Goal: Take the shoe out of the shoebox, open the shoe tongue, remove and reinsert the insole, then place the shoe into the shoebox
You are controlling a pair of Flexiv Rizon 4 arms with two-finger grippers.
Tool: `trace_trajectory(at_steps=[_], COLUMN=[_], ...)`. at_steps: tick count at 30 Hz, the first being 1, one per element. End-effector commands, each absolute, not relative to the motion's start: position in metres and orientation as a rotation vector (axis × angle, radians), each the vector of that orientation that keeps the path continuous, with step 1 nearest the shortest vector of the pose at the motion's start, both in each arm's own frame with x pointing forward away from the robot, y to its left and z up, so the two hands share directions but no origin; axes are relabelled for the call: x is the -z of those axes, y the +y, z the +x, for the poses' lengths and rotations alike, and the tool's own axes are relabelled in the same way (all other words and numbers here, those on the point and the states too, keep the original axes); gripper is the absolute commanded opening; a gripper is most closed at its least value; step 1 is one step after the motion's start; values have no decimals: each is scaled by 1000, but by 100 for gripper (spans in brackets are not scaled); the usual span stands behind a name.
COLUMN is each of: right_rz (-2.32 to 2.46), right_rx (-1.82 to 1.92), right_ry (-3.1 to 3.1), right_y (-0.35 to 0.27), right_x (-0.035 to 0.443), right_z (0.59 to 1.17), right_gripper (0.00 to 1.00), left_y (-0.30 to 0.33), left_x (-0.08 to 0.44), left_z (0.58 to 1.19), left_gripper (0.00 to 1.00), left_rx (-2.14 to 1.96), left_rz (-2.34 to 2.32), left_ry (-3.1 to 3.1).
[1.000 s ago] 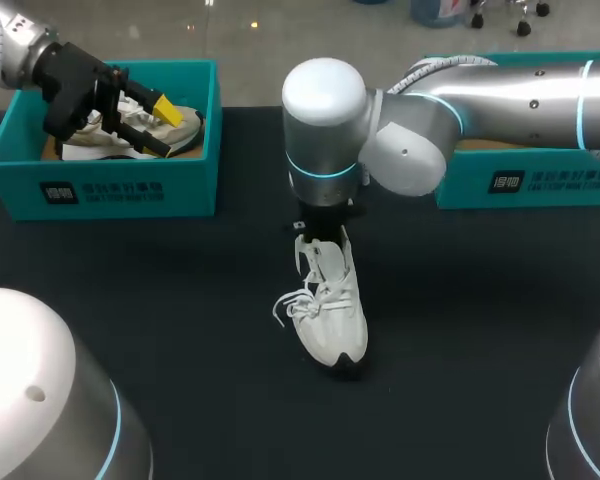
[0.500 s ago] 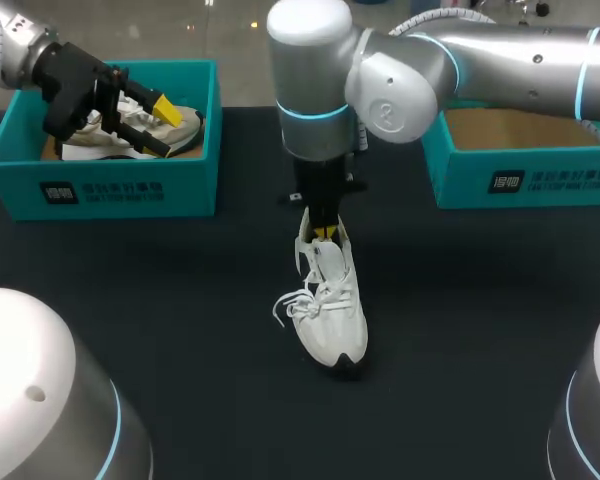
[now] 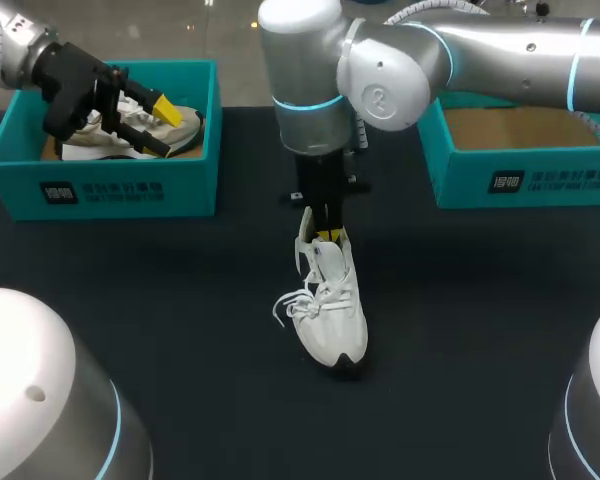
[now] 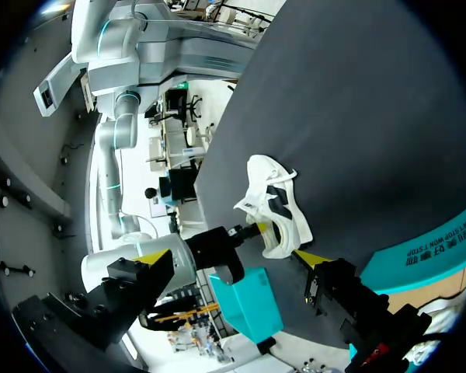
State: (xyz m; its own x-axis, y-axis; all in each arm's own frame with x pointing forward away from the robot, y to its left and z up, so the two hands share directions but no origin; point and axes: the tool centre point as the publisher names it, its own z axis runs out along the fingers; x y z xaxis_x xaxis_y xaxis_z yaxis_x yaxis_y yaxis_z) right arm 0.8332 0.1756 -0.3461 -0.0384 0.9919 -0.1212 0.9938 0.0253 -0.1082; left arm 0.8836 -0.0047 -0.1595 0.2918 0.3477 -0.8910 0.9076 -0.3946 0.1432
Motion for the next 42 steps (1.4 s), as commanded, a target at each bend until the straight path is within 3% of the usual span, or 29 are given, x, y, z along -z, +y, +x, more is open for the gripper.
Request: trace_trajectory(at_steps=[1,8,12,14,15,16,42], right_rz=[2187,2224,2242,2242,2243,2242,2219], right_rx=[327,396,404,410,410,410,439], right_ry=[2227,2249,2235,2228,2225,2225,2240], right_y=[184,184,180,178,178,178,182], right_x=[347,352,354,354,353,353,345], right_z=[835,822,822,823,824,824,814], right_gripper=[0,2,27,48,92,100,100], left_y=[-4,-4,-4,-4,-4,-4,-4], left_x=[159,159,159,159,159,159,159], left_z=[884,884,884,884,884,884,884], left_gripper=[100,100,100,100,100,100,100], left_rx=[1065,1065,1065,1065,1065,1065,1065], left_rz=[1896,1896,1896,1896,1896,1896,1896], left_ry=[1122,1122,1122,1122,1122,1122,1122])
